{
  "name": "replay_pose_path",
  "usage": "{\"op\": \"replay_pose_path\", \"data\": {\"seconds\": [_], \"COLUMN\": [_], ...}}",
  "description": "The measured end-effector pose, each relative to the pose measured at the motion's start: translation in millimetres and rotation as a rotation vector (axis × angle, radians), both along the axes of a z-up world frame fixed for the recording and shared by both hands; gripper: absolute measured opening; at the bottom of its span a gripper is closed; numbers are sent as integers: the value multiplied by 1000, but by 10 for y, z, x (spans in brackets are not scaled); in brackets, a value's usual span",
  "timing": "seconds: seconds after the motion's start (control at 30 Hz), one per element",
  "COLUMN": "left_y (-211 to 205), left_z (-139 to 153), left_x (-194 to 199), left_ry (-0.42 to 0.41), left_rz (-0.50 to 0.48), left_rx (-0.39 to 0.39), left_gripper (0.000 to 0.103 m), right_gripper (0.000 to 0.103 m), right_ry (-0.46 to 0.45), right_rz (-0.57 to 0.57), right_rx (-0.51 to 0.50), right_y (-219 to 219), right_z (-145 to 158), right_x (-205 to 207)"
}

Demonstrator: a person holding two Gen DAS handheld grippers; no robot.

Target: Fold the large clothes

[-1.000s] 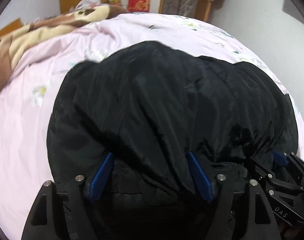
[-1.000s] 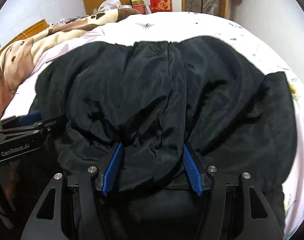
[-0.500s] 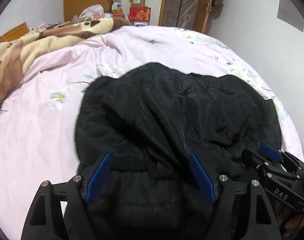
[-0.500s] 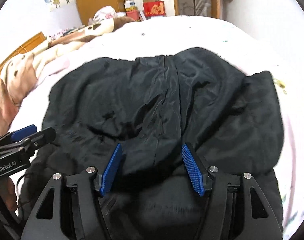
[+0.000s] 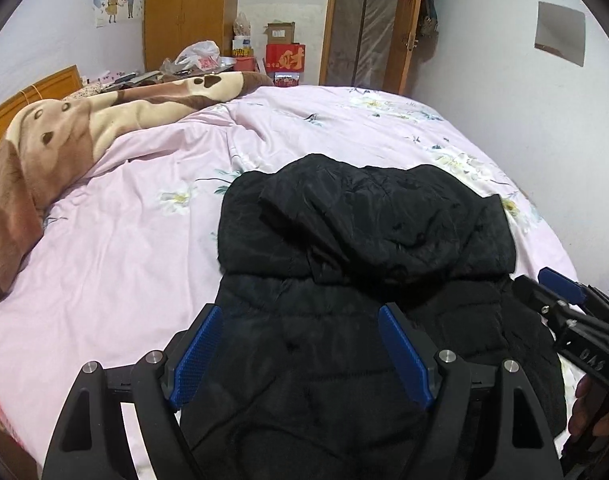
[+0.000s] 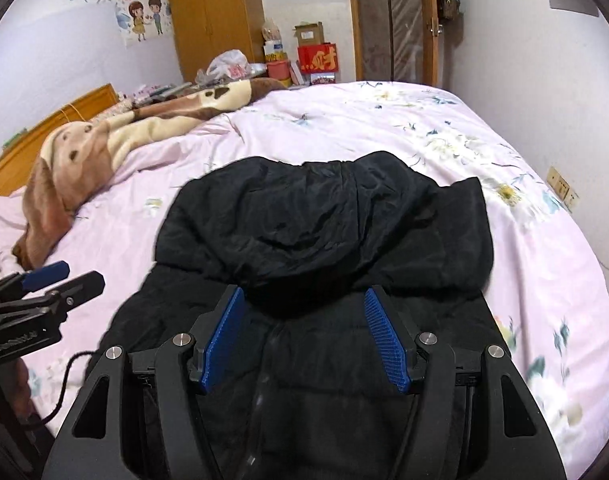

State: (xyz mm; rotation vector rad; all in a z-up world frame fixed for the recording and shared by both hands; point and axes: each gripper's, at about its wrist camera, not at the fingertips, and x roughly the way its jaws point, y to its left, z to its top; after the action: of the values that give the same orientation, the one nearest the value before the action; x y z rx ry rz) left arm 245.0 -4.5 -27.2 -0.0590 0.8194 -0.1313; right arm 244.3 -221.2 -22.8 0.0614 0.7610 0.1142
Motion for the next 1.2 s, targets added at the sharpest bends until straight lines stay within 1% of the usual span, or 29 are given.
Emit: {"op": "replay_pose_path", "data": {"seconds": [0.07, 0.17, 0.27, 0.37, 0.47, 0.6, 0.7, 0.77, 0.8, 0.97, 1.03, 1.07, 1.17, 1.2], "left_y": [74, 221, 364, 487, 565, 680, 882, 987, 1073, 1423, 1587, 1600, 1545, 1497], "left_z": [2, -18, -41, -94, -112, -164, -182, -175, -171, -122, -81, -78, -161, -217], "left_x": [-188, -453, -683, -839, -1026, -1222, -1407, -1504, -1579, -1771, -1838, -1842, -1796, -1751], "left_ry": [1, 22, 22, 51, 40, 53, 61, 65, 70, 81, 80, 80, 88, 96], "left_rz": [7, 6, 27, 38, 47, 35, 60, 68, 76, 132, 174, 176, 152, 136], "left_rx": [5, -26, -19, -42, -21, -27, -21, 2, 31, 95, 81, 79, 74, 50], "left_gripper": [80, 80, 80, 80, 80, 80, 80, 80, 80, 80, 80, 80, 81, 81], "right_gripper": [63, 63, 63, 63, 63, 63, 63, 63, 63, 63, 63, 64, 67, 67], "right_ry": [-11, -21, -19, -16, -4, 8, 14, 22, 24, 32, 28, 29, 29, 36], "right_rz": [-8, -28, -42, -63, -87, -127, -170, -190, -200, -236, -248, -255, -271, -278], "right_rx": [7, 9, 2, -9, -17, -8, -14, -8, -8, -22, -22, -17, -29, -35], "right_y": [-28, -64, -124, -193, -262, -389, -524, -608, -646, -801, -839, -862, -903, -918], "right_z": [67, 117, 121, 105, 57, -16, -69, -92, -101, -131, -132, -132, -168, -201], "right_x": [-213, -520, -743, -969, -1151, -1373, -1562, -1652, -1690, -1889, -1966, -1995, -2020, -2014]}}
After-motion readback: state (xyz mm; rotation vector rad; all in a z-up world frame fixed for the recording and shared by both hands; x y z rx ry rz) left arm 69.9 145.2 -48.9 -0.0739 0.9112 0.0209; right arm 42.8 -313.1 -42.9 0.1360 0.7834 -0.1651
